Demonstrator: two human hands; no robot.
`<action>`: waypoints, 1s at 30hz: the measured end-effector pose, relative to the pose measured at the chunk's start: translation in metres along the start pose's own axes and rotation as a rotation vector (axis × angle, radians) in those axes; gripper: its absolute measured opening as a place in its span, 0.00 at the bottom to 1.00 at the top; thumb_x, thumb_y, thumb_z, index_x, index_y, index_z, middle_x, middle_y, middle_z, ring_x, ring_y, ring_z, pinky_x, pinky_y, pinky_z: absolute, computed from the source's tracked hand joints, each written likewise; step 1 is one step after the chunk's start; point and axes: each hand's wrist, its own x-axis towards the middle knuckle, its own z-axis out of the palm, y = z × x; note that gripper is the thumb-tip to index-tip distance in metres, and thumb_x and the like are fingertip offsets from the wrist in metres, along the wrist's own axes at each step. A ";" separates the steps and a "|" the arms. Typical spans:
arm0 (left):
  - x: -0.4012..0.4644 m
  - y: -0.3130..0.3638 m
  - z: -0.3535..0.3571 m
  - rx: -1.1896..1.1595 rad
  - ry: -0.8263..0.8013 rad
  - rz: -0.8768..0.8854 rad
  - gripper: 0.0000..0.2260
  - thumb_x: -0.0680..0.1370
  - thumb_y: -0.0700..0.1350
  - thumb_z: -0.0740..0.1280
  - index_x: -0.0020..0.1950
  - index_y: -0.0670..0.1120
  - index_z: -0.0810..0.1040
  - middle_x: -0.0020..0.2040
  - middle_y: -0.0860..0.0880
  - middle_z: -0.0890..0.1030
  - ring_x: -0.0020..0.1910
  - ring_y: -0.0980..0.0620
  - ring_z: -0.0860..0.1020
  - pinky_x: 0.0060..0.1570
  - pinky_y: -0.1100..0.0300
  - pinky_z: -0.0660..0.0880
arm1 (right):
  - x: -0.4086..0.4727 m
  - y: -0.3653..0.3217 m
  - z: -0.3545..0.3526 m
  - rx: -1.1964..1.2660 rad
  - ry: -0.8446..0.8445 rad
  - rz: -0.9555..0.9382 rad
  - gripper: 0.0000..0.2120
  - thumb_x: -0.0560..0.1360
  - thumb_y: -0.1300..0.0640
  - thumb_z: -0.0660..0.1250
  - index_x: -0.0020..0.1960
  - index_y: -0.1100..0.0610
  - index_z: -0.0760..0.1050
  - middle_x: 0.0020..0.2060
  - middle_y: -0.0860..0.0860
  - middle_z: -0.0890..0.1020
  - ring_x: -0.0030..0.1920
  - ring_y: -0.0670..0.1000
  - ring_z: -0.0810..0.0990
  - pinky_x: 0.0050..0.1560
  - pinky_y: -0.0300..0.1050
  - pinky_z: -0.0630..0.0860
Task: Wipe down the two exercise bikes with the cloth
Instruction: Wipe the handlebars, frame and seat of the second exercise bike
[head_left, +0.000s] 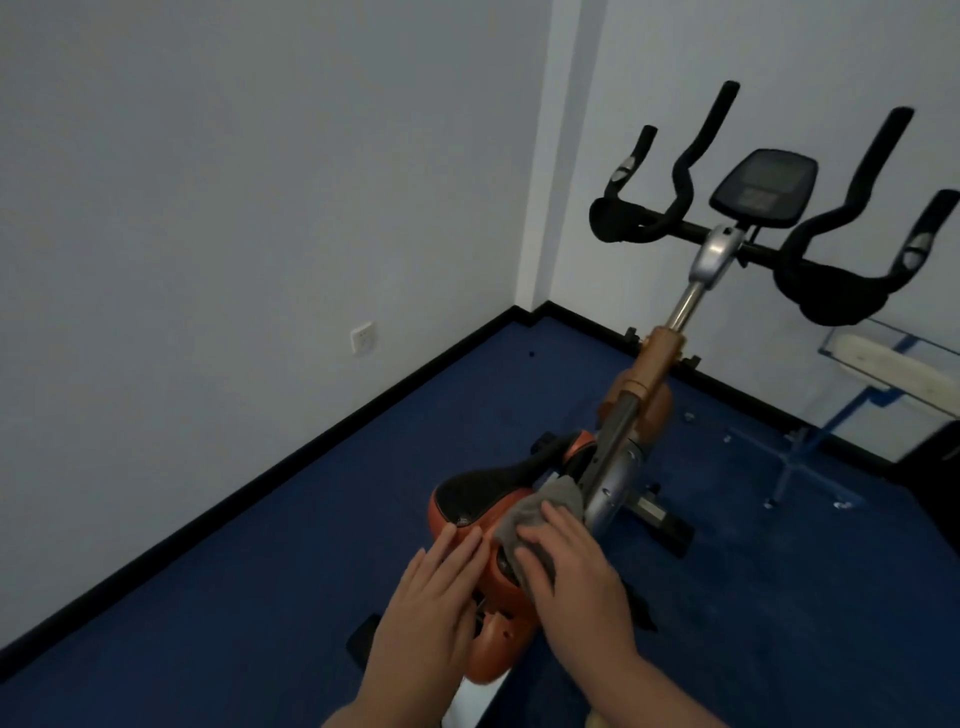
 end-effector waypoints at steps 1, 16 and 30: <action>0.000 -0.005 0.000 -0.006 -0.019 -0.006 0.29 0.82 0.46 0.58 0.75 0.60 0.45 0.75 0.66 0.43 0.76 0.61 0.39 0.73 0.63 0.34 | 0.008 -0.001 -0.005 -0.017 -0.012 0.003 0.14 0.80 0.46 0.60 0.65 0.44 0.75 0.73 0.43 0.66 0.74 0.41 0.57 0.69 0.35 0.54; -0.004 -0.018 -0.002 -0.037 -0.054 0.047 0.29 0.80 0.47 0.59 0.73 0.63 0.45 0.74 0.69 0.43 0.74 0.67 0.36 0.75 0.65 0.43 | 0.018 0.000 -0.005 -0.024 -0.021 0.055 0.18 0.81 0.47 0.58 0.70 0.44 0.70 0.76 0.45 0.61 0.76 0.43 0.53 0.75 0.41 0.53; -0.001 -0.008 0.006 -0.070 0.042 -0.001 0.28 0.78 0.44 0.63 0.73 0.61 0.56 0.74 0.68 0.50 0.75 0.66 0.44 0.74 0.67 0.43 | 0.031 0.008 0.004 0.041 -0.135 0.103 0.19 0.83 0.47 0.51 0.74 0.39 0.60 0.77 0.39 0.49 0.74 0.37 0.39 0.76 0.42 0.44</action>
